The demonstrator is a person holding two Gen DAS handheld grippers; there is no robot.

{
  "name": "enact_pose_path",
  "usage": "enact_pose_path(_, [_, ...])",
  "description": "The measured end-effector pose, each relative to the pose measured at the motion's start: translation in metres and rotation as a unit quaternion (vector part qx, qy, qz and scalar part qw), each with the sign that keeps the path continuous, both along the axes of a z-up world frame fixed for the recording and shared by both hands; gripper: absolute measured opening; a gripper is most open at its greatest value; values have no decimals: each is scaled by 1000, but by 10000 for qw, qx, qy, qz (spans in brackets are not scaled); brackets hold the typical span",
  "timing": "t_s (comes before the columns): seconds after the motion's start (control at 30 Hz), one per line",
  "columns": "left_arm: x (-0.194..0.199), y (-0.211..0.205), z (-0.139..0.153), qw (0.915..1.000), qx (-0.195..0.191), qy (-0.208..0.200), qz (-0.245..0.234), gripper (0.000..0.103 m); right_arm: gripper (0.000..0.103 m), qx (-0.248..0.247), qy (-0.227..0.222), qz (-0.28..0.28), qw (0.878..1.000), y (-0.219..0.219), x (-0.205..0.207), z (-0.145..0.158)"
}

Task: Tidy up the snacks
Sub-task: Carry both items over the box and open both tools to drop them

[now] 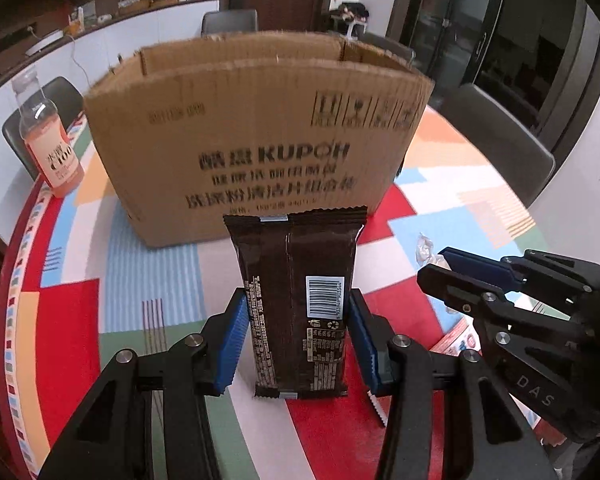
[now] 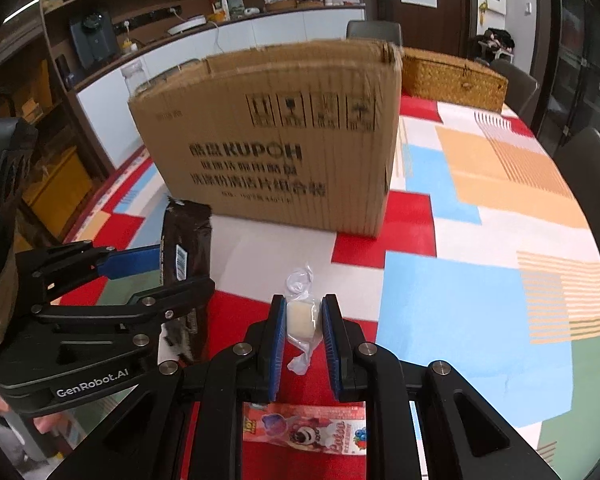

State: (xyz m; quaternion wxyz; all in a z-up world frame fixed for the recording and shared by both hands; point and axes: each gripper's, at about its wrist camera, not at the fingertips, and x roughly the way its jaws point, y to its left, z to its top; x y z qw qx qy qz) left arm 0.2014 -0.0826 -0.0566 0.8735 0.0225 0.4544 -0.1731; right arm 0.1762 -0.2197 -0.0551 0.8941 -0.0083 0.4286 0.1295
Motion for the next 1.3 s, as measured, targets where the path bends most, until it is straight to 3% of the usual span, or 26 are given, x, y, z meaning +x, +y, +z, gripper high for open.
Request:
enact_pose_path(0.5, [4,14,56,9973,-227,-680,134,48,19,148,-656,-7,9977,6,9,49])
enact_pose_path(1.0, [27,25,116,9889,-365,-1425,226,48,19,295,-1264,-30,9915,15,37,97])
enact_pose_path(1.3, [52,29,149,9820,-156,-1857,313,48,19,395,-1430,-44,9889,17,63,120])
